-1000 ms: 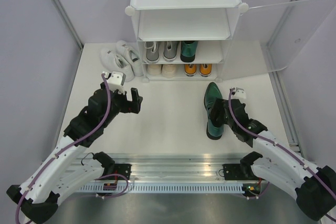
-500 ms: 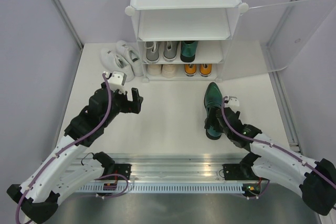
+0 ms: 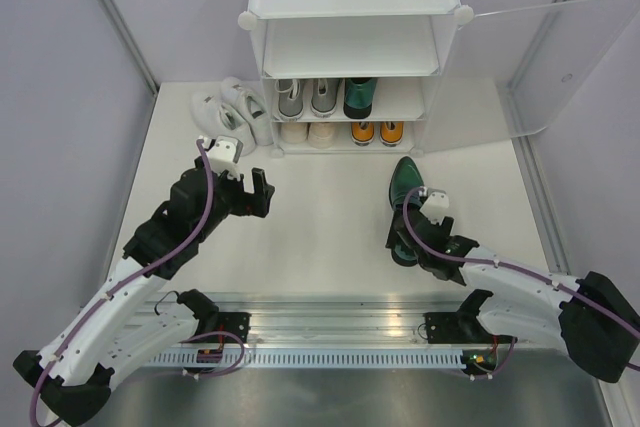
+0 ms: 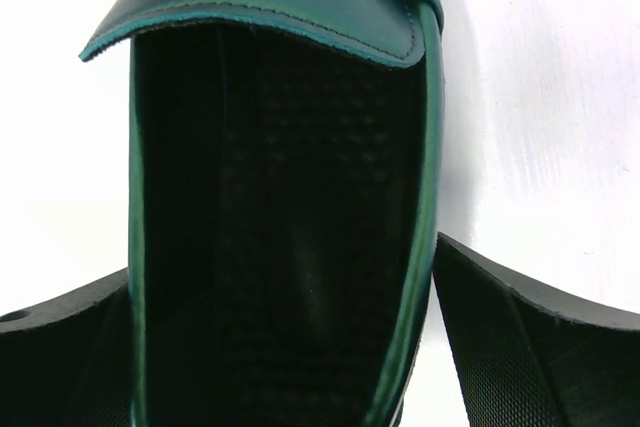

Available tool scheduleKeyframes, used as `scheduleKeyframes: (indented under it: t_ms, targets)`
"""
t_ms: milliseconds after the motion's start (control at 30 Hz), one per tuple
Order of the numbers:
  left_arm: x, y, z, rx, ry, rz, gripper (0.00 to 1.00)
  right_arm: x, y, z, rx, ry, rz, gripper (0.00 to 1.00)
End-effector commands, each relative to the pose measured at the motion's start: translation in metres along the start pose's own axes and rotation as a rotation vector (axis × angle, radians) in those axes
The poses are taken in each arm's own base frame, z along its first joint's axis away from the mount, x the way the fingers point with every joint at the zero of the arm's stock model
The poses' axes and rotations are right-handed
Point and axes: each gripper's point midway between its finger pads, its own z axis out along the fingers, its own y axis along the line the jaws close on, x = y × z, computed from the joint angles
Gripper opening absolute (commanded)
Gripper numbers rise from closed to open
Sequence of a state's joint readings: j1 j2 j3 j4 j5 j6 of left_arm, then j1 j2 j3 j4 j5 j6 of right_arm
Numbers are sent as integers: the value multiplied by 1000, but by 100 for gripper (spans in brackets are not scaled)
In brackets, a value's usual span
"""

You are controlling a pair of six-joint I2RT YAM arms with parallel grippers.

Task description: Place and organize the shoes in the shoe cabinet

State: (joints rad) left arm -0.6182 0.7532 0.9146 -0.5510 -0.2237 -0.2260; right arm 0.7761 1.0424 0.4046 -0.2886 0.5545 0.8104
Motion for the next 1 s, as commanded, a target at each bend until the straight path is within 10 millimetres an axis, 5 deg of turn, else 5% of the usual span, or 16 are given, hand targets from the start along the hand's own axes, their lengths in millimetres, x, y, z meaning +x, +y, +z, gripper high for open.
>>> scheduleKeyframes:
  t_ms: [0,333,433,567,733,967]
  targets:
    - [-4,-5,1,30,-15,24,100,-14,-1,4,47,-55,37,98]
    - [-2,-6,2,37,-5,27,99,6,8,19,21,-2,51,91]
    - [-2,-8,2,44,-5,27,100,1,15,17,-8,-11,55,72]
    - [-3,-7,2,41,-9,26,99,-4,19,16,-21,-17,35,32]
    - [-2,-8,1,45,-8,27,99,-9,28,15,-42,-11,11,3]
    - [-4,-8,0,46,-14,28,99,-35,48,-12,-216,-92,27,1]
